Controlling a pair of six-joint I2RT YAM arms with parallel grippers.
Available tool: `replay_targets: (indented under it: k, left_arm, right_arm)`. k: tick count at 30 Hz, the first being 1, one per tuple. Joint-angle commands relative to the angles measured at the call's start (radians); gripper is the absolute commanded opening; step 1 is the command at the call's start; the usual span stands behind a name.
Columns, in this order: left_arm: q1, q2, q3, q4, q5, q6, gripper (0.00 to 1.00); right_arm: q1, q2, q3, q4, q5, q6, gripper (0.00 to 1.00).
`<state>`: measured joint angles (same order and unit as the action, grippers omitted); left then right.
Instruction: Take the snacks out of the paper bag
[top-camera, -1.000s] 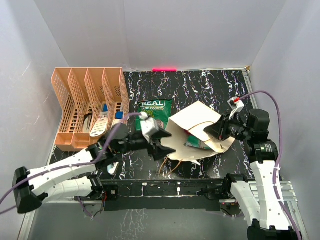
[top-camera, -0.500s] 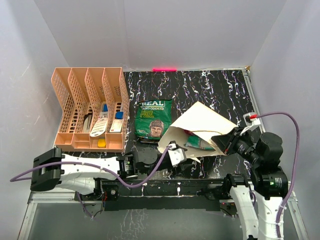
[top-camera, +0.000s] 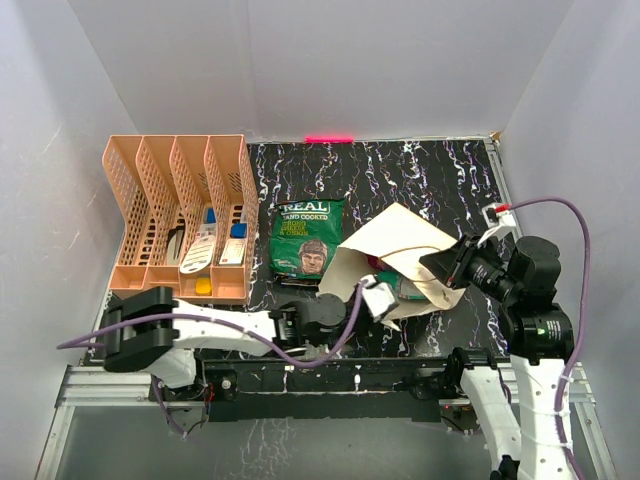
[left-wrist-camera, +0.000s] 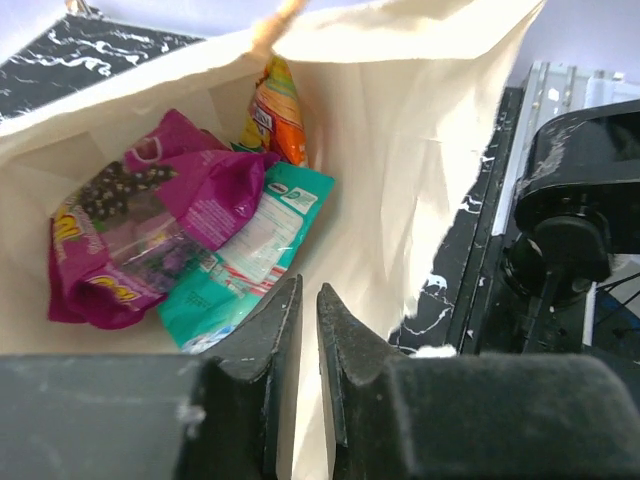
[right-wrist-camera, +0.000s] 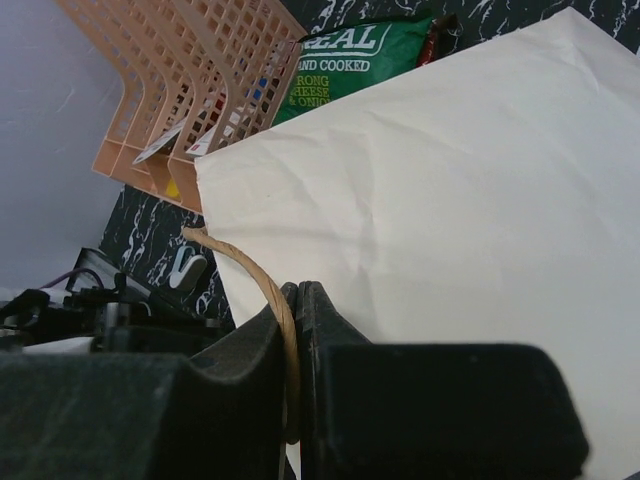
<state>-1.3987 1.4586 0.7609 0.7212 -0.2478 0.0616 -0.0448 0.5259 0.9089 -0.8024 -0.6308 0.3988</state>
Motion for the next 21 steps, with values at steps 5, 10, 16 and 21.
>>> replay_targets:
  k: [5,10,16,21]
  left_arm:
    - [-0.035,0.202,0.165,0.045,0.068,-0.026,0.06]
    - [-0.092,0.281,0.239,0.064,0.092,-0.062,0.06]
    - [-0.105,0.394,0.325,0.084,0.133,-0.129,0.05]
    - [-0.106,0.37,0.321,0.069,0.112,-0.115,0.09]
  right_arm:
    - [0.003,0.14,0.154,0.031,-0.129,-0.178,0.08]
    - [0.004,0.226,0.227,-0.009,-0.174,-0.222,0.08]
    - [0.003,0.233,0.261,-0.037,-0.181,-0.268,0.08]
    - [0.005,0.215,0.219,-0.037,-0.186,-0.283,0.08]
